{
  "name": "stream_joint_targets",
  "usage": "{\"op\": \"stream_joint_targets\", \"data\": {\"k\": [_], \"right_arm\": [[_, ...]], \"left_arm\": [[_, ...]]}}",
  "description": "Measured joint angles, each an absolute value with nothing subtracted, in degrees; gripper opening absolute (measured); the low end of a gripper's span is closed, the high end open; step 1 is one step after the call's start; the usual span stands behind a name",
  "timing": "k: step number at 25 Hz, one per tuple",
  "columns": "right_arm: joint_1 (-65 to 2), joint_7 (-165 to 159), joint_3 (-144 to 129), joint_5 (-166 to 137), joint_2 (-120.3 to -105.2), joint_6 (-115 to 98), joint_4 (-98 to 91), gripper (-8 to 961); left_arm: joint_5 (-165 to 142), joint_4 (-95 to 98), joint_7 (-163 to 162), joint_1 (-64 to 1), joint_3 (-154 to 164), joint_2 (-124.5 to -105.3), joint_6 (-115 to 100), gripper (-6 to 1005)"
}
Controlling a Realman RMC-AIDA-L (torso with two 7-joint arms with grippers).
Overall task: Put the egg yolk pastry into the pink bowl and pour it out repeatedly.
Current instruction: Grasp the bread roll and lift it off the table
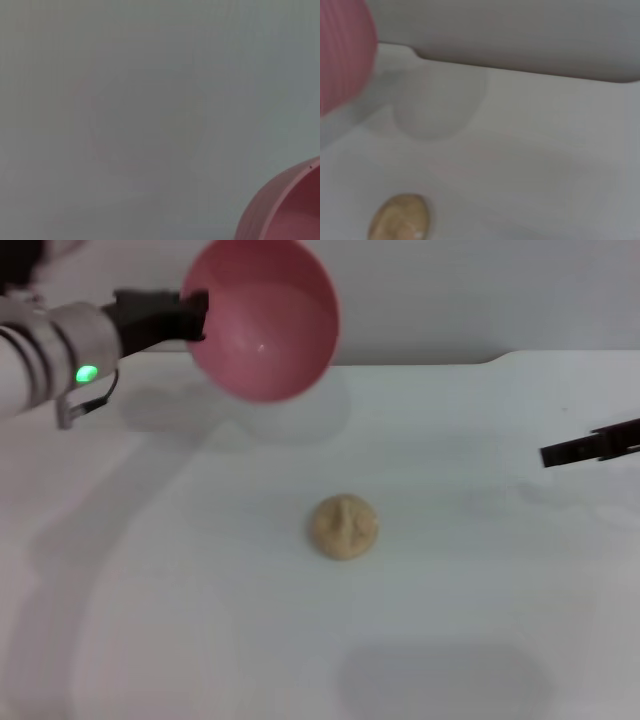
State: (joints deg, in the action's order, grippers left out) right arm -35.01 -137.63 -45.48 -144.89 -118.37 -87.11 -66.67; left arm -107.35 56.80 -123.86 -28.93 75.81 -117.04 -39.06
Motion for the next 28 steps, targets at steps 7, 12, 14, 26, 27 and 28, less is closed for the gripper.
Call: {"op": "stream_joint_targets", "data": {"k": [7,12,14,26,27,28], "right_arm": [[-39.8,-133.5,-45.6,-143.5,-118.48,-84.9,-59.4,557],[-41.5,-127.0,-46.3,-137.0,-118.65,-81.1,-53.3,557],[-41.7,-124.3,-47.4,-133.3,-118.65,-79.2,-51.0,557],[-45.5,-117.5,-66.1,-124.9,-118.91,-69.2,-41.0,555],[-45.7,-117.4,-67.1,-123.9,-118.91,-68.8,-40.5,555],[-45.8,-117.4,-68.4,-122.7,-118.93,-68.0,-40.1,555]], "left_arm": [[-125.7,60.5,-142.3,-31.0,64.5,-114.26,-64.3,-2],[-136.0,68.2,-152.0,-30.0,61.4,-113.85,-77.4,-1],[-138.5,70.4,-153.2,-29.7,60.6,-114.06,-81.1,-1],[-150.7,84.9,-154.1,-29.4,60.4,-117.49,-97.2,-1],[-150.7,84.8,-154.1,-29.4,60.6,-117.52,-97.2,-1],[-150.7,84.8,-154.1,-29.3,60.7,-117.56,-97.3,-1]]}}
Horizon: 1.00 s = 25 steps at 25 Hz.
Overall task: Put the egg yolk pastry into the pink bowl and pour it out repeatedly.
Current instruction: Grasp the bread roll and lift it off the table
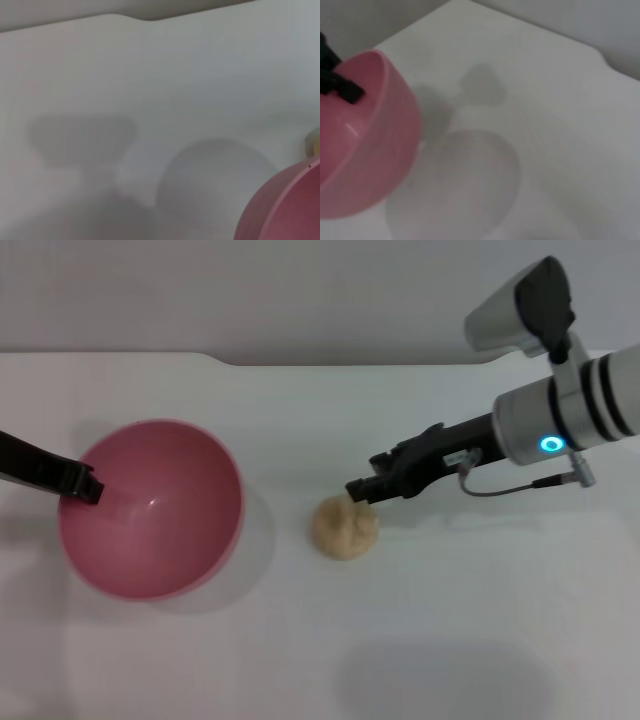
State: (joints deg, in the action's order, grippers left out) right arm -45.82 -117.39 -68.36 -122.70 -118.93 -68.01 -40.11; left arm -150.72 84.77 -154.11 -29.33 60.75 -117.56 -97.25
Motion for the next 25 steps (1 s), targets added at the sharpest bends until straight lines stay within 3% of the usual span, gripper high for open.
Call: {"op": "stream_joint_targets", "data": {"k": [19,25], "right_arm": [[-46.6,-113.5,-89.8,-107.9,-119.57,-52.5,-30.9,551],[-46.7,-113.8,-89.8,-107.2,-119.40,-51.6,-29.6,442]], "left_arm": [[-150.6,83.0,-154.7,-29.6,64.7,-117.86,-95.3,-2],[-150.4,82.9,-154.6,-29.6,64.8,-117.86,-95.1,-1]]}}
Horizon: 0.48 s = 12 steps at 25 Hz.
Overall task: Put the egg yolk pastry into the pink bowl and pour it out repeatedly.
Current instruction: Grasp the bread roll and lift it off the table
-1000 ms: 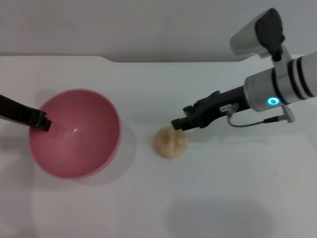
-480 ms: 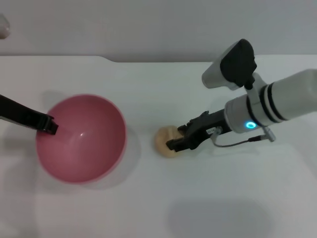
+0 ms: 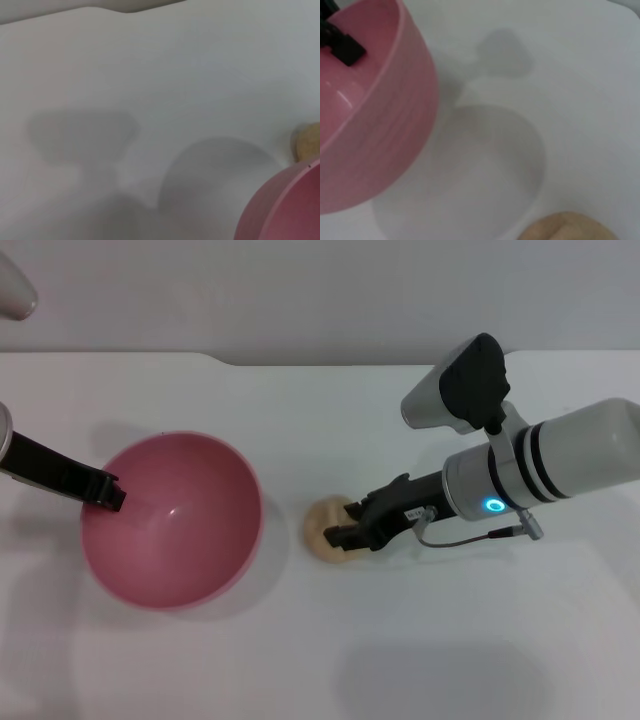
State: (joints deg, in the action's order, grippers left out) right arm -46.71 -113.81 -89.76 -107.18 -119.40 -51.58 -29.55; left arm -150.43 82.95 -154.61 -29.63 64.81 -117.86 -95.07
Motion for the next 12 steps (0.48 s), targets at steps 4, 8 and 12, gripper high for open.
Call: {"op": "stream_joint_targets", "data": {"k": [4,8,12], "right_arm": [[-46.7,-113.8,-89.7,-107.2,-119.28,-51.6,-29.3,397],[-45.8,-113.9,-88.6,-107.1,-118.99,-52.2,-30.1,375],[-43.4,-114.0,-84.5,-107.2,-118.50,-54.9,-33.4,361]], "left_arm": [[-150.4,82.9,-154.6,-29.5,64.8,-117.86,-95.1,-1],[-150.4,82.6,-154.5,-29.7,64.8,-117.86,-95.1,-1],[-150.4,81.8,-154.4,-30.2,64.8,-117.86,-94.5,-2]]}}
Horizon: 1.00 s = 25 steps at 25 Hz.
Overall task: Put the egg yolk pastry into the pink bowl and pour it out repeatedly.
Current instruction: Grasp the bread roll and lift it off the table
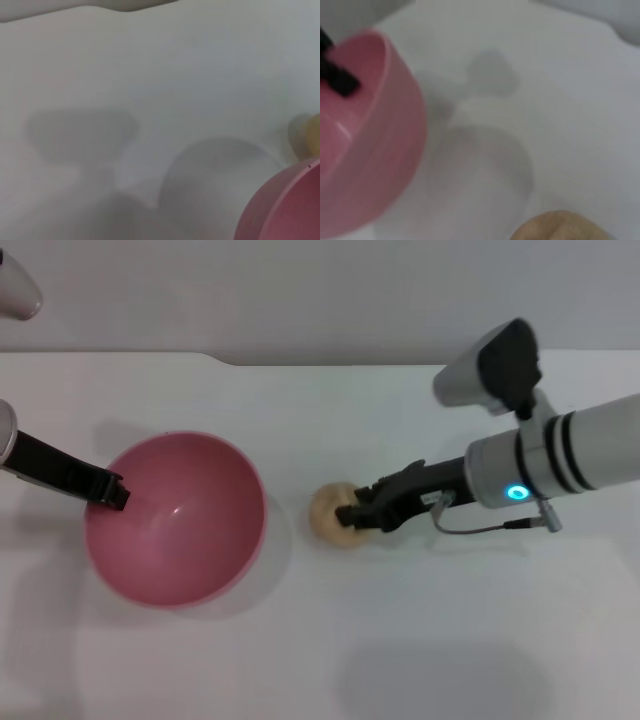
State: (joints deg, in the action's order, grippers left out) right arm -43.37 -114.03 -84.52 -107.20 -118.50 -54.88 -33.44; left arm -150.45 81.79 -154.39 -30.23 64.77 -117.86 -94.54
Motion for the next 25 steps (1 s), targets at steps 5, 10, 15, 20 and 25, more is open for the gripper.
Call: {"op": "stream_joint_targets", "data": {"k": [5,10,15,20,25], "right_arm": [[-39.2,-114.0,-77.9,-107.7,-116.92,-60.6,-40.0,337],[-33.9,-114.1,-68.9,-108.5,-114.80,-68.7,-49.2,287],[-31.5,-113.9,-59.8,-117.4,-114.66,-78.1,-62.4,234],[-32.8,-113.7,-57.9,-119.8,-115.65,-88.0,-70.9,149],[-36.0,-113.6,-61.2,-123.3,-118.20,-92.6,-74.6,81]], "left_arm": [[-150.5,78.4,-154.4,-32.3,64.8,-117.86,-92.8,-2],[-150.5,72.0,-154.3,-36.6,67.1,-117.86,-90.8,-2],[-150.4,65.8,-154.8,-41.8,70.3,-118.22,-88.1,-1],[-150.3,62.3,-157.2,-45.9,74.3,-118.67,-86.2,-2],[-150.0,60.5,-160.2,-48.5,78.7,-119.01,-84.7,-1]]}}
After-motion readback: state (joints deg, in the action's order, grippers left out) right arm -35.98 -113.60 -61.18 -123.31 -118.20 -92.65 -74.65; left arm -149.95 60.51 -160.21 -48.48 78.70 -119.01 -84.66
